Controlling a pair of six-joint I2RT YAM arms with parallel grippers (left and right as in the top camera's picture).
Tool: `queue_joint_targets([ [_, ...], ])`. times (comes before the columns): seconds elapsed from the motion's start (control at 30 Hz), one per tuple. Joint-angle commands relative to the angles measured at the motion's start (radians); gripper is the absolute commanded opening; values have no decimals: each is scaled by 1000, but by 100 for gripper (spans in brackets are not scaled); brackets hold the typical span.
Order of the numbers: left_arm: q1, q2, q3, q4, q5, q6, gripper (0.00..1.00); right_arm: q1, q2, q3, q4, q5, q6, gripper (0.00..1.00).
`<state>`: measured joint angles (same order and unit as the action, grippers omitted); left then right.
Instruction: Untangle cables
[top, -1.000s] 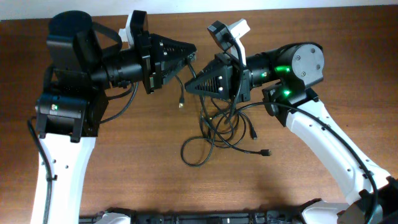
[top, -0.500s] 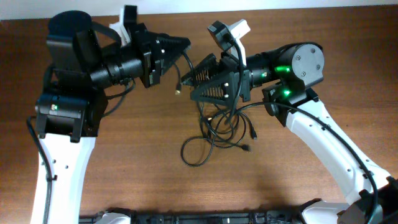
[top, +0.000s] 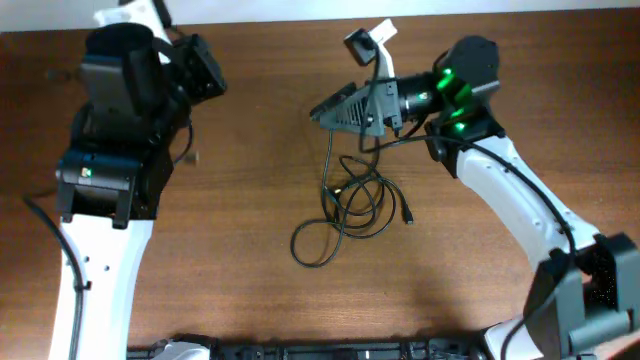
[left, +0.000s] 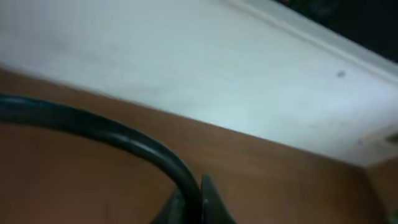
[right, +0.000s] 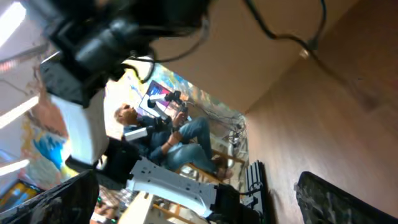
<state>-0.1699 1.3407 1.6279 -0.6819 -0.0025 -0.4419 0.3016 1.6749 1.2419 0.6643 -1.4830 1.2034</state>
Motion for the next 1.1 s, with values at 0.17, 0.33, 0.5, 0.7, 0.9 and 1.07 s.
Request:
queue_joint_targets([
  [0.17, 3, 29, 44, 32, 182, 239, 0, 0, 41, 11, -105, 78, -80, 98],
  [0.33, 56, 98, 223, -96, 521, 254, 0, 0, 41, 11, -131, 166, -105, 98],
  [0.5, 63, 98, 294, -146, 438, 254, 0, -53, 39, 11, -169, 525, -255, 98],
  [0.7, 63, 119, 293, -240, 267, 257, 0, -87, 35, 53, -892, 1044, -750, 98],
  [0.9, 76, 239, 350, -137, 263, 257, 0, -87, 26, 94, -1273, 1258, -807, 98],
  [1.07, 165, 430, 404, 261, 35, 332, 0, -85, 26, 93, -1519, 1252, -807, 98],
])
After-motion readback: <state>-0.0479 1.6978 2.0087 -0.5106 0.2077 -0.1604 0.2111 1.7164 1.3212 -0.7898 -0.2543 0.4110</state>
